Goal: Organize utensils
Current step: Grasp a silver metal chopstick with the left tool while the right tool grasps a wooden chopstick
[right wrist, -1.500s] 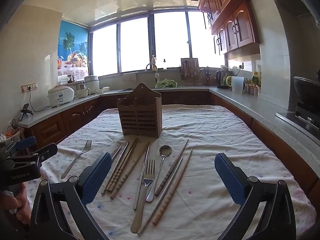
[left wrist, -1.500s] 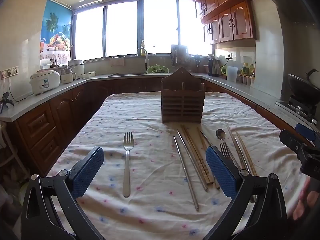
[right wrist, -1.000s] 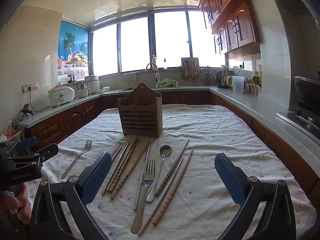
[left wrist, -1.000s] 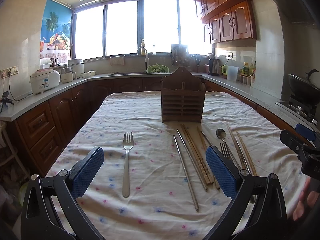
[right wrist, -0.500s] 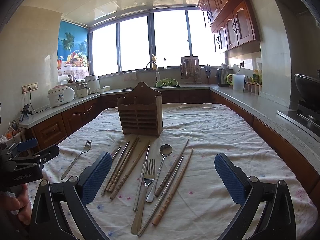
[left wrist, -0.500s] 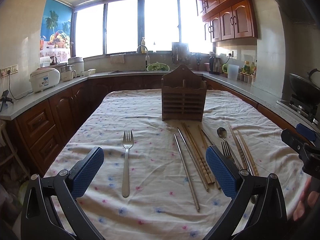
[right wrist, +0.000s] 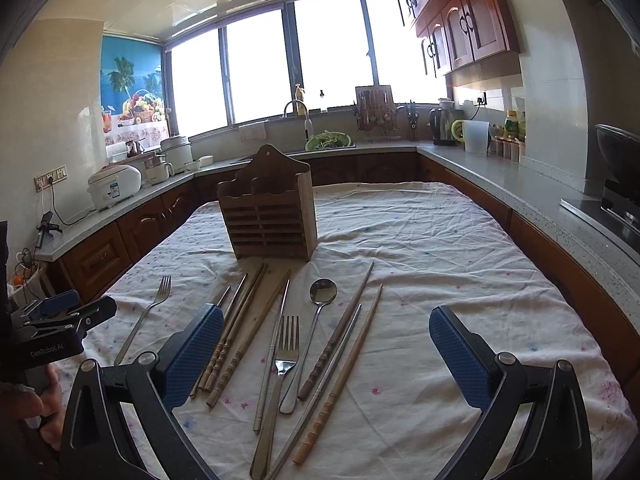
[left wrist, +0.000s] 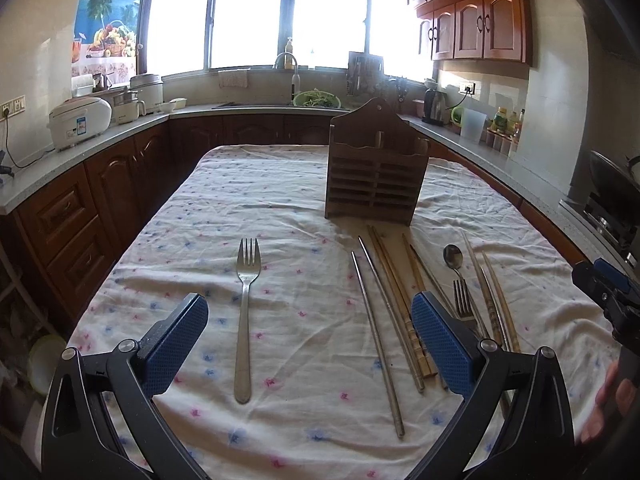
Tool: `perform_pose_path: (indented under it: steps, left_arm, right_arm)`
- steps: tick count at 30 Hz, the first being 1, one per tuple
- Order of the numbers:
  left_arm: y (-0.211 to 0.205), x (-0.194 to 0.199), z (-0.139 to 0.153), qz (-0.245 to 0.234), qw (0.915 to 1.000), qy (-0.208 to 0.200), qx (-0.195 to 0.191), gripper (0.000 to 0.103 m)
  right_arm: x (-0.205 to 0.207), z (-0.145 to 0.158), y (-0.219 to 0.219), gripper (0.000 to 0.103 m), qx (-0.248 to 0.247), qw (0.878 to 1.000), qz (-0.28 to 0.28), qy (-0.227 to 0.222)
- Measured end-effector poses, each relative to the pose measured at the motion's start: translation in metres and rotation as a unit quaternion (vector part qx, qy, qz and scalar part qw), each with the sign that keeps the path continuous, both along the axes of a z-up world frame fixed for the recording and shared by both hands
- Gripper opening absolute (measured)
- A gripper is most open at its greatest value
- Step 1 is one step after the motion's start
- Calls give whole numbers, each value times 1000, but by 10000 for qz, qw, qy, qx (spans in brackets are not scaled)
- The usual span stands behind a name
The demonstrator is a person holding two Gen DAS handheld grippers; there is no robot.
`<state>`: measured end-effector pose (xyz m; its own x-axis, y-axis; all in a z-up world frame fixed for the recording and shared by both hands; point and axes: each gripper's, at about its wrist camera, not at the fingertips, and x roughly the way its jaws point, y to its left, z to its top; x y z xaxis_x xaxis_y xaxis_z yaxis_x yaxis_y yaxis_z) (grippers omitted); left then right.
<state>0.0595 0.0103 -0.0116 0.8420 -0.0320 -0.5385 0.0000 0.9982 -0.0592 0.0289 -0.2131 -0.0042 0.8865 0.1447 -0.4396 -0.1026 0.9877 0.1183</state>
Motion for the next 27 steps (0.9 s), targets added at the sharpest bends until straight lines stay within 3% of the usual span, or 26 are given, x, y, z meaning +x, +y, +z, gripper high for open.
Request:
perform_pose_path:
  steps: [8,14,16,22,27]
  left_arm:
    - [-8,47,-4,-263,9979,583,60,100]
    - [-15,88,-12,-525,9924,1106,102,87]
    - [-17,102,-16,-609,9906,1221,6,80]
    - [-21,143,-33,-855,9808,1752,16,50]
    - [-29,167,-47,-1054,9730,2052,8,35]
  right_arm:
    - [44,-1,-16,99,254,9984,-73,497]
    - [100,-15,-27,70,501,9919,-94,1165]
    - [119,-20,-29,56,624,9885,-96,1371]
    - [173,-35,-29,44,678,9815,-128,1786]
    - [206,-51,-29,34,602,9757,-179,2100]
